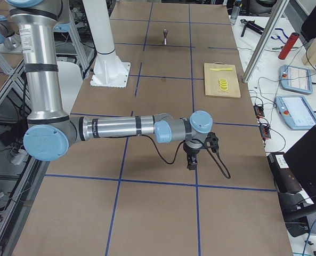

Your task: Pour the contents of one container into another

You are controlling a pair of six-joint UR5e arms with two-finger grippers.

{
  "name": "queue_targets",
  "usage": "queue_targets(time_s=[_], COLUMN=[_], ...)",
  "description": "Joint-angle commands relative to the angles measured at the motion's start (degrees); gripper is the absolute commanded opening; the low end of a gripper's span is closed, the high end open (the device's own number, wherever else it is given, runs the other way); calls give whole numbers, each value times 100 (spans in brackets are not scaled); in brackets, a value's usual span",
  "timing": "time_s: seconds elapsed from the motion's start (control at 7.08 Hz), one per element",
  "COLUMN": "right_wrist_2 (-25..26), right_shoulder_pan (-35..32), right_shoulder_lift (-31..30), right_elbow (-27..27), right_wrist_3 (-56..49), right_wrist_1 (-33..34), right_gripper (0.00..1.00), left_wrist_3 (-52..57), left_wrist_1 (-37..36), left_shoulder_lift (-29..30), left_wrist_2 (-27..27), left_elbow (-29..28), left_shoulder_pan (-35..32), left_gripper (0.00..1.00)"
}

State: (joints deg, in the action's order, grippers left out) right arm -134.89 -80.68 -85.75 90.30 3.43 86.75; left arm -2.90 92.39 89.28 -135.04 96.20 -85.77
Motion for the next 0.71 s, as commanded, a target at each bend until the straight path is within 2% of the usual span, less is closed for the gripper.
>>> queue_targets(time_s=[0.0, 0.57], right_wrist_2=[-29, -64], right_shoulder_pan=[0, 26], right_shoulder_lift=[-12, -3], right_elbow=[23, 14], right_wrist_3=[0, 61], right_wrist_1=[-9, -271], right_gripper=[100, 100], left_wrist_3=[18, -44], left_wrist_1=[7, 33], left_shoulder_lift=[28, 28], left_wrist_2=[-13, -31], left_elbow=[134, 267], left_shoulder_pan=[-1, 8], left_gripper=[100, 100])
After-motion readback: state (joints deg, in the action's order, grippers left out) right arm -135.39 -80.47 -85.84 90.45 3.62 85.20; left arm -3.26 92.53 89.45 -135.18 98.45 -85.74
